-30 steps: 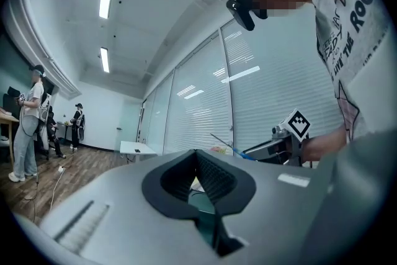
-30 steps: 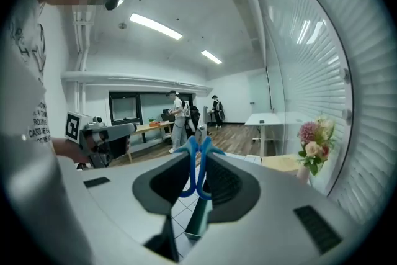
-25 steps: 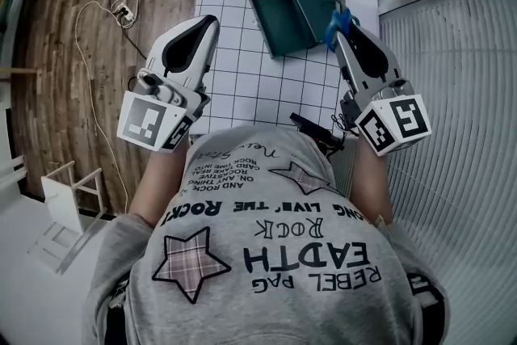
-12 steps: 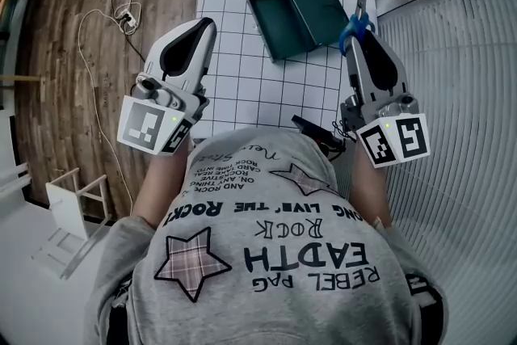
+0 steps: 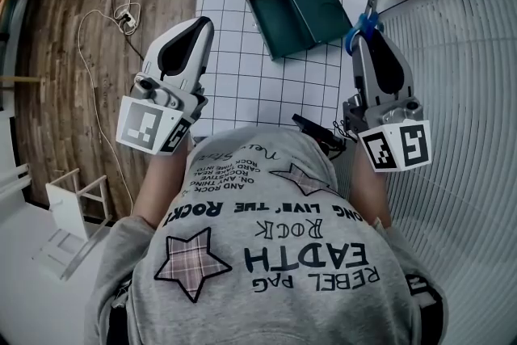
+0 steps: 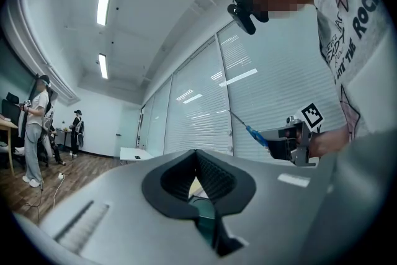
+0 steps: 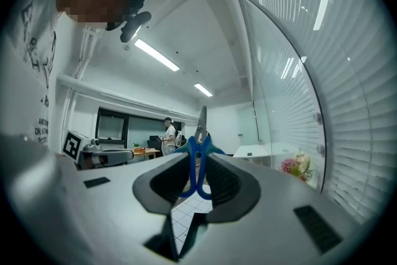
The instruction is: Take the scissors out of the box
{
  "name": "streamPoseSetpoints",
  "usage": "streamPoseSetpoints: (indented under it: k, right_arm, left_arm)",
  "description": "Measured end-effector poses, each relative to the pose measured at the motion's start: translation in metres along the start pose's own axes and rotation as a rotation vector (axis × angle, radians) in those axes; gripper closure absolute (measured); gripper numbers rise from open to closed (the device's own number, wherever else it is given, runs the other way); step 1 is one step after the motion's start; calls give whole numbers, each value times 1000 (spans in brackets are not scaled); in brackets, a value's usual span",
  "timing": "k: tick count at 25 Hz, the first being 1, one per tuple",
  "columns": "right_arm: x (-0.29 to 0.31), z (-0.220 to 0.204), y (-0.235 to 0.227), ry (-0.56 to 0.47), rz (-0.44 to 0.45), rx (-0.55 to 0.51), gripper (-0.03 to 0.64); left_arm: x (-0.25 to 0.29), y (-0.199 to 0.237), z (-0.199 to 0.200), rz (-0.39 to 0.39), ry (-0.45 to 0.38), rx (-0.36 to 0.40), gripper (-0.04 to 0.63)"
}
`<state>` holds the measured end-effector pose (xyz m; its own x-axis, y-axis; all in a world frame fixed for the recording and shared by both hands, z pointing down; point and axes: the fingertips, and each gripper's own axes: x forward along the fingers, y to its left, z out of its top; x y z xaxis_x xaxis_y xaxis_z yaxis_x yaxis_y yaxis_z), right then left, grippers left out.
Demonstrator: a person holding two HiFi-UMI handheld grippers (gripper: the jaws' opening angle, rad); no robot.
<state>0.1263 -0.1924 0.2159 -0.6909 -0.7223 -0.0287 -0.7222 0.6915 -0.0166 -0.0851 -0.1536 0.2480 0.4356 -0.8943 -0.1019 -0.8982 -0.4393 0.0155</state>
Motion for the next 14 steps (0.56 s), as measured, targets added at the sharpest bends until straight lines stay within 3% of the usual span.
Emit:
streamPoseSetpoints:
  k: [14]
  right_arm:
    - [-6, 4, 5, -14, -4, -22, 522]
  left_arm:
    - [-6, -3, -2, 2, -1, 0, 592]
